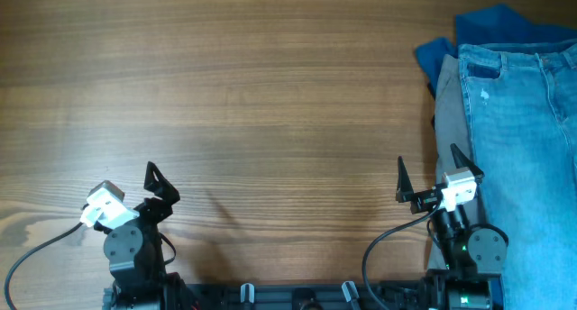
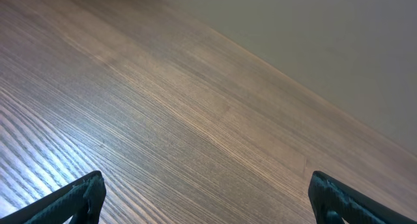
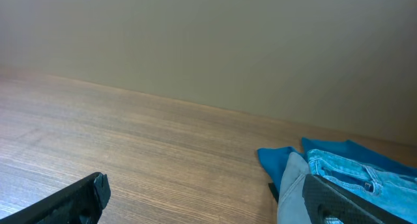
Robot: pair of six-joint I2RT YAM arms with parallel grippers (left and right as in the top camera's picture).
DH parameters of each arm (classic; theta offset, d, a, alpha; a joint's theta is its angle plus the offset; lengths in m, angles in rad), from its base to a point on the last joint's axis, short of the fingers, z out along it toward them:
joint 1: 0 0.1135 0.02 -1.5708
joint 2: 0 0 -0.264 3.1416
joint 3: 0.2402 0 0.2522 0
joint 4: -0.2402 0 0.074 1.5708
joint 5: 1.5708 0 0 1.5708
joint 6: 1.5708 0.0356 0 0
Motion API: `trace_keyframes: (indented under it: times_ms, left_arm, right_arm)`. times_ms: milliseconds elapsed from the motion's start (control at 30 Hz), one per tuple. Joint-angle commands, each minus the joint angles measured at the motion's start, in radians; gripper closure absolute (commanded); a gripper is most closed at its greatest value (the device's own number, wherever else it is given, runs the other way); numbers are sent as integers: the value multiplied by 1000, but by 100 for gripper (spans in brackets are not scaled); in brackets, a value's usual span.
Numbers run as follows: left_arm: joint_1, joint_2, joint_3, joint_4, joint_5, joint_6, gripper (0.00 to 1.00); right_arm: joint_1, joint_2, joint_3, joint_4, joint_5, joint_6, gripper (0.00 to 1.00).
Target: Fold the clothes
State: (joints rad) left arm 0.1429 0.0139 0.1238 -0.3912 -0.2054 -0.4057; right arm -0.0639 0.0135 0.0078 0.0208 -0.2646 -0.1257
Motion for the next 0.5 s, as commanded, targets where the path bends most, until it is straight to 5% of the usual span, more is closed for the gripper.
trace_keyframes:
  times_ms: [0, 467]
  left_arm:
    - [-7, -6, -7, 6, -16, 8, 0]
    - [-7, -6, -7, 6, -16, 9, 0]
  right_arm:
    - [-6, -6, -3, 3, 5, -6, 0]
    - [-6, -6, -3, 3, 5, -6, 0]
